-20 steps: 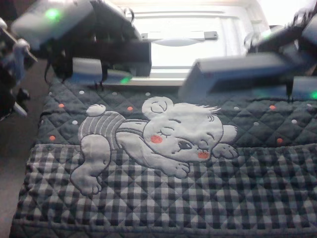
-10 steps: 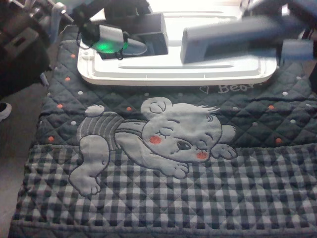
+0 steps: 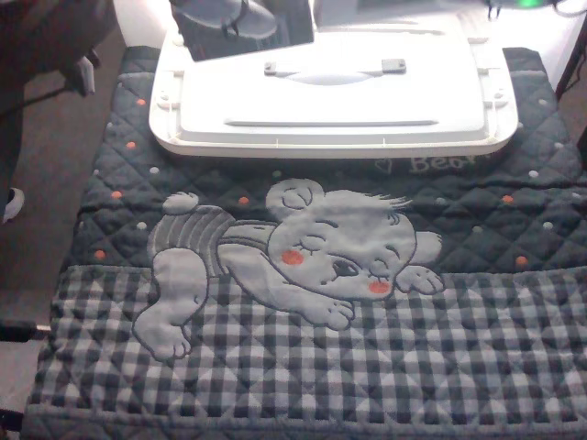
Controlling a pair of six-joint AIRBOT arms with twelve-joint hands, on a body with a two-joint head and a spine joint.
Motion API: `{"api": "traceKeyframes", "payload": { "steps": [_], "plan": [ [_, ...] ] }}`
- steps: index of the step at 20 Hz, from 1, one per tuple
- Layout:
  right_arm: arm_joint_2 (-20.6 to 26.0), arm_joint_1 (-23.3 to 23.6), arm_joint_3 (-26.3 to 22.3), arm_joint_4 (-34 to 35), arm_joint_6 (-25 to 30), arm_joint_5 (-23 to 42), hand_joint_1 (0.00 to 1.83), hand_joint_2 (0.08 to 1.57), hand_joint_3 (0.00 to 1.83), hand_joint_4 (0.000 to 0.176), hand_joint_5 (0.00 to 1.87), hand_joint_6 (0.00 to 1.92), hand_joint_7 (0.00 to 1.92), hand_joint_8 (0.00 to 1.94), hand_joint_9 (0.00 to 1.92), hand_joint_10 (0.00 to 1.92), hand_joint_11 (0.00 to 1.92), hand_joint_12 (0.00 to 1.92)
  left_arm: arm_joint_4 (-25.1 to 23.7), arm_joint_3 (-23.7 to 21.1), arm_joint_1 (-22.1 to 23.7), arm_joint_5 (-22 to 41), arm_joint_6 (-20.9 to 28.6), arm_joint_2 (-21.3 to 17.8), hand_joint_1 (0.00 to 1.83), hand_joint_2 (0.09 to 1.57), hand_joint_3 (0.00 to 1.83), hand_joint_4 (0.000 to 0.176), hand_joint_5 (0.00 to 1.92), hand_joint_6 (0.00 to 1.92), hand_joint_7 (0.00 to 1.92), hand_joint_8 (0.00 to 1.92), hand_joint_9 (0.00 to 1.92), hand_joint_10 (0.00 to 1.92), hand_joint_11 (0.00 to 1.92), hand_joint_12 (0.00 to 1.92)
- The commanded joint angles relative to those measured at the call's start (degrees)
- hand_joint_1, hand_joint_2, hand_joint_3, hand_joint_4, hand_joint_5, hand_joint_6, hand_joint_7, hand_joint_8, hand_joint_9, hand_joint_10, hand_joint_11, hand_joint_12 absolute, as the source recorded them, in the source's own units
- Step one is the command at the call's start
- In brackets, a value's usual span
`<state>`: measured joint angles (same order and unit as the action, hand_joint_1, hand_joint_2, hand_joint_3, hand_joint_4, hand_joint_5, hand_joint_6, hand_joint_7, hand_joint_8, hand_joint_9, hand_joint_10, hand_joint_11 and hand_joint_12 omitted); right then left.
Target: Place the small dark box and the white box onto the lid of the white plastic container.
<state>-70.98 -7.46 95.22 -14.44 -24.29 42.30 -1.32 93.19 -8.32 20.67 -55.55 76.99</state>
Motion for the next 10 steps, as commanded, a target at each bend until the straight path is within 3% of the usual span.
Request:
{"api": "traceKeyframes", "payload": {
  "steps": [1,2,3,4,5,6,7,8,10],
  "plan": [
    [0.6,0.6,0.7,2.2,-0.1,4.1,1.37,1.14,0.0,0.0,0.8,0.95,1.0,0.99,0.88,1.33,0.77,1.24,0.2,0.3,1.0,4.8,-0.3,0.1,1.26,1.08,0.0,0.0,0.96,0.86,1.12,0.9,1.03,0.57,0.72,1.29],
    [0.4,0.6,1.0,2.3,-0.1,2.8,1.18,1.17,0.01,0.0,0.82,1.15,0.79,0.4,0.68,0.61,0.35,1.14,0.4,0.3,1.3,4.0,-1.4,0.3,1.18,1.03,0.0,0.0,0.73,0.34,0.8,0.38,0.8,0.33,0.51,1.08],
    [0.3,0.6,1.2,2.3,-0.1,2.2,1.16,1.08,0.0,0.0,0.56,0.43,0.59,0.11,0.52,0.23,0.12,1.0,1.2,0.2,1.3,3.3,-3.1,0.5,1.18,1.0,0.0,0.012,0.63,0.11,0.62,0.11,0.61,0.12,0.28,0.93],
    [0.2,0.6,1.2,2.3,-0.1,2.1,1.09,0.97,0.0,0.108,0.28,0.12,0.28,0.02,0.25,0.05,0.02,0.62,1.4,0.2,1.3,3.1,-3.4,0.6,1.11,0.99,0.0,0.076,0.5,0.02,0.44,0.02,0.41,0.02,0.1,0.79],
    [0.1,0.6,1.0,2.3,-0.1,2.2,1.01,0.92,0.0,0.162,0.12,0.03,0.1,0.0,0.1,0.01,0.0,0.42,1.5,0.2,1.0,3.1,-3.5,0.6,1.07,0.95,0.0,0.122,0.3,0.0,0.22,0.01,0.18,0.01,0.02,0.47],
    [0.1,0.6,1.0,2.3,-0.1,2.2,0.91,0.88,0.0,0.173,0.02,0.0,0.02,0.0,0.02,0.0,0.0,0.3,1.5,0.2,0.7,3.1,-3.5,0.6,1.05,0.91,0.0,0.165,0.12,0.0,0.05,0.01,0.04,0.0,0.0,0.18],
    [0.2,0.6,0.8,2.2,-0.1,2.2,0.91,0.85,0.0,0.175,0.0,0.0,0.0,0.0,0.0,0.0,0.0,0.19,1.6,0.2,0.3,3.0,-3.5,0.7,1.01,0.91,0.0,0.147,0.03,0.0,0.01,0.0,0.01,0.0,0.0,0.09],
    [0.2,0.6,0.6,2.0,-0.1,2.2,0.93,0.84,0.0,0.176,0.0,0.0,0.0,0.0,0.0,0.0,0.0,0.1,1.6,0.2,0.1,3.0,-3.5,0.6,1.0,0.91,0.0,0.144,0.01,0.0,0.0,0.0,0.0,0.0,0.0,0.02],
    [0.5,0.6,0.2,1.8,-0.1,2.2,0.92,0.83,0.0,0.176,0.0,0.0,0.0,0.0,0.0,0.0,0.0,0.08,1.7,0.0,-0.3,3.0,-3.5,0.5,1.04,0.87,0.0,0.163,0.0,0.0,0.0,0.0,0.0,0.0,0.0,0.0]
  ]
}}
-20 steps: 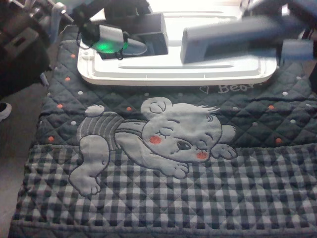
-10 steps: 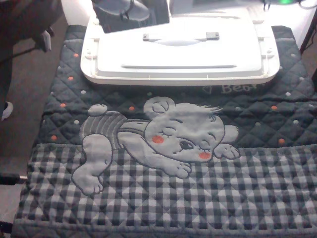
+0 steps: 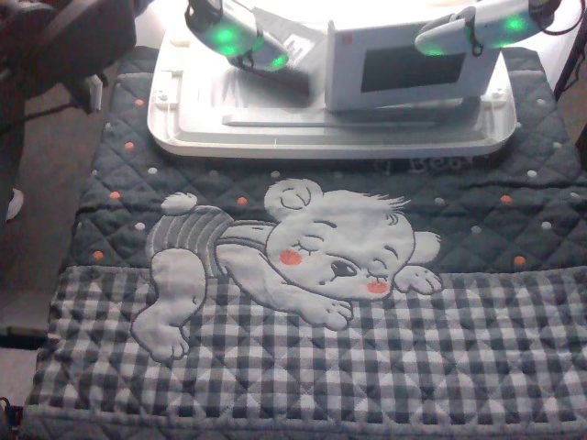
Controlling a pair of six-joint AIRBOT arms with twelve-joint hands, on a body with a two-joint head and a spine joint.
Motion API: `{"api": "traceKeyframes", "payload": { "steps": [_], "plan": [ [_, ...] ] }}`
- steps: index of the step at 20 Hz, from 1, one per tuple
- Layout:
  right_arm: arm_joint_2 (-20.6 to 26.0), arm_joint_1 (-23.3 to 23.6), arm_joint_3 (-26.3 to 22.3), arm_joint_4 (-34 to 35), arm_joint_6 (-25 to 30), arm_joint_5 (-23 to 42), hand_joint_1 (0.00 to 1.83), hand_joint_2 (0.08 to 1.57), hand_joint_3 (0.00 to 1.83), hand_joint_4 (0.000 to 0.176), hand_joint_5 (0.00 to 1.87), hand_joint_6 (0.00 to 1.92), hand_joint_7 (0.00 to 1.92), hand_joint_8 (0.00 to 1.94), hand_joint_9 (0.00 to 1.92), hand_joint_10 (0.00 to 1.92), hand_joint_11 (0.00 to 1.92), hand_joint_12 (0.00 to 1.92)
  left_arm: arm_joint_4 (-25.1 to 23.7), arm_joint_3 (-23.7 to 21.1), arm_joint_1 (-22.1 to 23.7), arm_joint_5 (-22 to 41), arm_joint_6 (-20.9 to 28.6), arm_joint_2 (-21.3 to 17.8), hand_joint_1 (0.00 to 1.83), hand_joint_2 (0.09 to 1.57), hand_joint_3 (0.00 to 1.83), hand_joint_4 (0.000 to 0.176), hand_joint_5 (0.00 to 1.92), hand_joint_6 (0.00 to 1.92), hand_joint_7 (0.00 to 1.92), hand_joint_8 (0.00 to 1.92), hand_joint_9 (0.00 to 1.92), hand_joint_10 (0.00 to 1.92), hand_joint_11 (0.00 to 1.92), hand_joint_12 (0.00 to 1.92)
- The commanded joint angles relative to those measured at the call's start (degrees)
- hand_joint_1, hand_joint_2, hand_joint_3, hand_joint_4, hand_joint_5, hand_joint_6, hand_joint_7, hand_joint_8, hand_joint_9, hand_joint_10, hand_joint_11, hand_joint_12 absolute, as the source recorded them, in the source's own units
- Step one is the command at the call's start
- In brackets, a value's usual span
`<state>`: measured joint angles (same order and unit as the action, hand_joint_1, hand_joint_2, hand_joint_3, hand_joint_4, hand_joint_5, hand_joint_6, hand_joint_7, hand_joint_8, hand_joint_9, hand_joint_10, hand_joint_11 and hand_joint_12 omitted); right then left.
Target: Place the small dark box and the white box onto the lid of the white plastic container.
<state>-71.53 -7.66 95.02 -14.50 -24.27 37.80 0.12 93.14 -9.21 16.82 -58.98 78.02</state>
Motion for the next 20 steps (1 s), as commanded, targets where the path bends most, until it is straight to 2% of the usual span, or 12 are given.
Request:
{"api": "traceKeyframes", "payload": {
  "steps": [1,2,4,7,9,13,14,16,17,18,19,20],
  "plan": [
    [1.4,0.8,0.1,1.5,-0.1,6.7,0.9,0.83,0.0,0.176,0.0,0.0,0.0,0.0,0.0,0.0,0.0,0.09,0.4,-0.3,0.3,7.0,-0.1,-0.8,0.98,0.88,0.0,0.144,0.0,0.0,0.0,0.0,0.0,0.0,0.0,0.0],
    [1.8,0.8,-0.3,1.2,-0.1,6.7,0.88,0.81,0.0,0.176,0.0,0.0,0.0,0.0,0.0,0.0,0.0,0.09,0.4,-0.9,0.1,7.4,-0.1,-1.3,0.95,0.86,0.0,0.17,0.0,0.0,0.0,0.0,0.0,0.0,0.0,0.0],
    [3.4,0.8,-1.7,0.2,0.3,6.7,0.8,0.77,0.0,0.176,0.0,0.0,0.0,0.0,0.0,0.0,0.0,0.05,0.4,-2.9,-0.6,9.4,-0.1,-2.9,0.89,0.86,0.0,0.176,0.0,0.0,0.0,0.0,0.0,0.0,0.05,0.02],
    [6.4,0.8,-5.0,-1.9,0.3,7.7,0.75,0.75,0.0,0.176,0.0,0.0,0.0,0.0,0.0,0.0,0.0,0.0,0.2,-8.2,-1.9,14.9,-0.1,-7.0,1.04,0.88,0.0,0.176,0.06,0.02,0.0,0.0,0.0,0.0,0.0,0.0],
    [8.4,0.7,-7.5,-2.8,0.3,9.6,0.7,0.74,0.0,0.176,0.0,0.0,0.0,0.0,0.0,0.0,0.0,0.0,-0.4,-11.8,-2.9,18.7,-0.1,-9.9,0.92,0.87,0.0,0.176,0.01,0.0,0.0,0.0,0.0,0.0,0.0,0.0],
    [12.2,-3.8,-12.1,-1.8,0.3,18.0,0.72,0.71,0.0,0.176,0.0,0.0,0.0,0.0,0.0,0.0,0.0,0.0,-1.7,-18.1,-6.3,27.2,-0.1,-14.3,1.1,0.82,0.0,0.17,0.0,0.0,0.0,0.0,0.0,0.0,0.08,0.03],
    [12.8,-5.2,-12.9,-1.2,0.3,20.0,0.68,0.72,0.0,0.176,0.0,0.0,0.0,0.0,0.0,0.0,0.0,0.0,-2.1,-19.6,-7.4,29.5,-0.1,-15.2,1.09,0.81,0.0,0.137,0.02,0.01,0.0,0.0,0.02,0.01,0.16,0.07],
    [13.4,-7.6,-14.2,-0.2,0.3,23.3,0.78,0.71,0.0,0.158,0.0,0.0,0.0,0.0,0.0,0.0,0.07,0.03,-2.5,-22.4,-9.6,33.9,-0.1,-17.0,0.88,0.82,0.0,0.168,0.0,0.0,0.0,0.0,0.04,0.01,0.19,0.09],
    [13.6,-8.6,-14.6,0.1,0.4,24.6,0.82,0.71,0.0,0.175,0.0,0.0,0.0,0.0,0.0,0.0,0.07,0.03,-2.6,-23.5,-10.6,36.0,-0.1,-17.7,0.77,0.86,0.01,0.171,0.0,0.0,0.0,0.0,0.0,0.0,0.12,0.06],
    [13.6,-9.6,-14.9,0.5,0.8,26.0,0.82,0.71,0.0,0.175,0.0,0.0,0.0,0.0,0.0,0.0,0.07,0.03,-2.6,-24.4,-11.6,37.9,0.0,-18.2,0.77,0.86,0.01,0.171,0.0,0.0,0.0,0.0,0.0,0.0,0.12,0.06],
    [13.6,-11.3,-15.1,1.0,2.0,28.0,0.86,0.73,0.0,0.156,0.0,0.0,0.0,0.0,0.0,0.0,0.07,0.03,-2.6,-25.4,-12.8,40.2,0.0,-18.8,0.8,0.9,0.02,0.162,0.0,0.0,0.0,0.0,0.01,0.0,0.07,0.04],
    [13.6,-12.6,-15.1,1.5,2.9,29.5,0.83,0.76,0.01,0.167,0.0,0.0,0.0,0.0,0.0,0.0,0.08,0.04,-2.6,-26.2,-13.5,41.8,0.0,-19.4,0.84,0.88,0.01,0.161,0.02,0.01,0.01,0.0,0.03,0.01,0.08,0.04]
  ]
}}
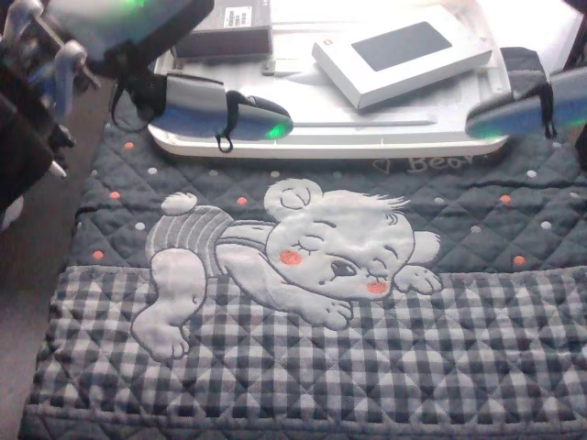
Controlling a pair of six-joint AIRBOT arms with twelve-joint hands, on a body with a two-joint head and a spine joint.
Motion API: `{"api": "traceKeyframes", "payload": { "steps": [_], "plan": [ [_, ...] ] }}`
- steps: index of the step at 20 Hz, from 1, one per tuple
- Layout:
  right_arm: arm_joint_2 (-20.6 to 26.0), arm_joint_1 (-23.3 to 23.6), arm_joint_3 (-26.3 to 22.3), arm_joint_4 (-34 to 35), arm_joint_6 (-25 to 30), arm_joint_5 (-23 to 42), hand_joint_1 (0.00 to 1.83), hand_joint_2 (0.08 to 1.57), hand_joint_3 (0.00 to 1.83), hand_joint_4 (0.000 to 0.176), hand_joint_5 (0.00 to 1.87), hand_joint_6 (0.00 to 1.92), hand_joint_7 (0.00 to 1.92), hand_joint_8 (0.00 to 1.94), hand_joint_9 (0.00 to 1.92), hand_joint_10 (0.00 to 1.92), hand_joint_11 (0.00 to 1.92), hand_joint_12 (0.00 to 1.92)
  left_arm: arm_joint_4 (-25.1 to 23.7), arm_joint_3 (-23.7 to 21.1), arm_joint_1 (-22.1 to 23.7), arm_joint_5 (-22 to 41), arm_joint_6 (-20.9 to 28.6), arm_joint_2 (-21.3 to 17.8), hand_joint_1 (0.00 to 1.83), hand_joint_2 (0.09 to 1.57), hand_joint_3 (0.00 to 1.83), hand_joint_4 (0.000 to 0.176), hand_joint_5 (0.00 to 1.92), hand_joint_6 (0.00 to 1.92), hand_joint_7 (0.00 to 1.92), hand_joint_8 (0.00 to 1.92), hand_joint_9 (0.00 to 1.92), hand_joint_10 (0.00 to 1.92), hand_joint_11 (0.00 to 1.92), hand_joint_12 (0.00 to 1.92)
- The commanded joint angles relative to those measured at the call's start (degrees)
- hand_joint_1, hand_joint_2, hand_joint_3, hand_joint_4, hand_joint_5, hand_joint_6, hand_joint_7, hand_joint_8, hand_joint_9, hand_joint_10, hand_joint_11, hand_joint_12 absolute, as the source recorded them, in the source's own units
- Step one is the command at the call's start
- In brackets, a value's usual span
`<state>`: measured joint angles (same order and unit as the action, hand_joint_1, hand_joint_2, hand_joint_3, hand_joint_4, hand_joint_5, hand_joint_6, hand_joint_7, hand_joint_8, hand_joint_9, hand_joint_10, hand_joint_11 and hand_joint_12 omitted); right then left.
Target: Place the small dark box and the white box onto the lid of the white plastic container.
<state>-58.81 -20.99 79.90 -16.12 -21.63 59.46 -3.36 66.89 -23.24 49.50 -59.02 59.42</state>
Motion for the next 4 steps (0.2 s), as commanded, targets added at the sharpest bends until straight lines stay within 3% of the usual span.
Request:
{"api": "traceKeyframes", "payload": {
  "steps": [1,2,4],
  "plan": [
    [0.9,0.0,0.0,3.4,0.8,8.7,0.8,0.77,0.02,0.16,0.0,0.0,0.0,0.0,0.0,0.0,0.05,0.03,0.9,-0.4,0.1,10.2,0.0,-1.1,0.96,0.89,0.01,0.173,0.06,0.02,0.0,0.0,0.01,0.0,0.02,0.01],
    [0.9,-0.8,-0.1,3.5,1.3,9.7,0.78,0.76,0.01,0.14,0.0,0.0,0.0,0.0,0.0,0.0,0.06,0.03,0.9,-1.1,-0.7,11.8,0.0,-1.7,0.97,0.91,0.02,0.175,0.07,0.02,0.01,0.0,0.0,0.0,0.0,0.0],
    [1.3,-2.0,-1.2,3.9,1.5,12.3,0.73,0.74,0.0,0.132,0.0,0.0,0.0,0.0,0.0,0.0,0.09,0.05,1.0,-2.4,-2.5,14.7,0.4,-2.7,0.93,0.92,0.01,0.176,0.13,0.01,0.05,0.0,0.0,0.0,0.0,0.0]
  ]
}}
